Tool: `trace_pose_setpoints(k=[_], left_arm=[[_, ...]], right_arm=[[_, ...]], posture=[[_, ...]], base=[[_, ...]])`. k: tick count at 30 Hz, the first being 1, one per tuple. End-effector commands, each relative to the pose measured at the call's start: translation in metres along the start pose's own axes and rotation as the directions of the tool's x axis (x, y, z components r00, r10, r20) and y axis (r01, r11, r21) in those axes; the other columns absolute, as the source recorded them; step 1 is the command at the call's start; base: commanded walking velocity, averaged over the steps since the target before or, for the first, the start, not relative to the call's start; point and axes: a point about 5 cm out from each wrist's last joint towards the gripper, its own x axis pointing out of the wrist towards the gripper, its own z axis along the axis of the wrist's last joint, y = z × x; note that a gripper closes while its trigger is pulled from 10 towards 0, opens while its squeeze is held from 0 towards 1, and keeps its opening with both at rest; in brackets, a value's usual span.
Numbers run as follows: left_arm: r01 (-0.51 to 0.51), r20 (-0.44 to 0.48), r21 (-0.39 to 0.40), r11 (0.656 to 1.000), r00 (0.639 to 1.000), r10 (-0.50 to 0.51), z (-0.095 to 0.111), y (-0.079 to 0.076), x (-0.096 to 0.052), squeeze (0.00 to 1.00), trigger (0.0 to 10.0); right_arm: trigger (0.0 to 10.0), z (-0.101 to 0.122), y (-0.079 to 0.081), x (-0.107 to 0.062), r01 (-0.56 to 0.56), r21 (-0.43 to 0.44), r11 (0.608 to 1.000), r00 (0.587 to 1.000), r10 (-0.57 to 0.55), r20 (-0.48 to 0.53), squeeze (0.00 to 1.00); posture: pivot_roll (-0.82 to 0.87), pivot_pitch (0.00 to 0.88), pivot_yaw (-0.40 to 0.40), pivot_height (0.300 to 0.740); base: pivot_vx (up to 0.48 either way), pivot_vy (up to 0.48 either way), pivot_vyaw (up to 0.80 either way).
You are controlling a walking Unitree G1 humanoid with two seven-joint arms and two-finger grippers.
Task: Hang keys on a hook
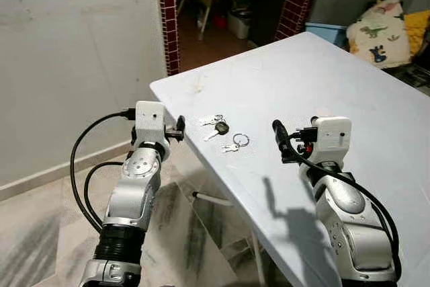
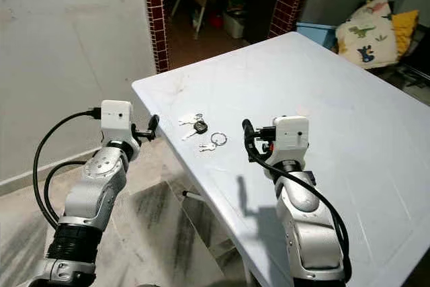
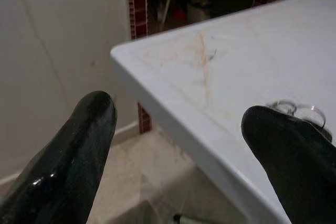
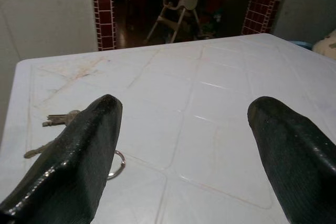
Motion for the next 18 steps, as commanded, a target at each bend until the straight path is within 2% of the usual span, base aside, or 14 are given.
trace_pose_setpoints(k=[1, 5, 9, 11, 14, 18], left_arm=[[0.049, -0.062, 0.023, 0.999, 0.997, -0.048, -0.010, -0.006, 0.000, 0.00, 10.0], [0.109, -0.129, 0.056, 0.992, 0.986, -0.101, -0.018, -0.008, -0.001, 0.00, 10.0], [0.104, -0.157, 0.070, 0.992, 0.983, -0.092, -0.021, -0.006, -0.001, 0.00, 10.0], [0.106, -0.158, 0.077, 0.991, 0.983, -0.093, -0.021, -0.005, -0.001, 0.00, 10.0], [0.101, -0.154, 0.081, 0.992, 0.984, -0.088, -0.020, -0.005, -0.002, 0.00, 10.0], [0.094, -0.147, 0.041, 0.995, 0.985, -0.087, -0.017, -0.004, -0.003, 0.00, 10.0]], right_arm=[[10.0, -0.002, -0.002, 0.001, 0.014, -0.011, 1.000, 1.000, -0.015, -0.018, 0.00], [10.0, -0.004, -0.002, 0.007, 0.024, -0.007, 1.000, 0.999, -0.024, -0.044, 0.00], [10.0, -0.011, 0.004, 0.014, -0.010, -0.011, 1.000, 0.995, 0.009, -0.103, 0.00], [10.0, -0.020, 0.015, 0.022, -0.079, -0.055, 0.995, 0.982, 0.069, -0.176, 0.00], [10.0, -0.019, 0.020, 0.027, -0.096, -0.064, 0.993, 0.983, 0.085, -0.165, 0.00], [10.0, -0.019, 0.023, 0.027, -0.105, -0.060, 0.993, 0.980, 0.093, -0.174, 0.00]], posture=[[0.09, 0.000, -0.042, 0.740], [0.10, 0.000, -0.043, 0.740], [0.11, 0.000, -0.038, 0.740], [0.11, 0.000, -0.032, 0.740], [0.11, 0.000, -0.032, 0.740], [0.12, 0.000, -0.031, 0.740]], base=[[0.000, 0.000, 0.00], [0.000, 0.000, 0.00], [0.000, 0.000, 0.00], [0.000, 0.000, 0.00], [0.000, 0.000, 0.00], [0.000, 0.000, 0.00]])
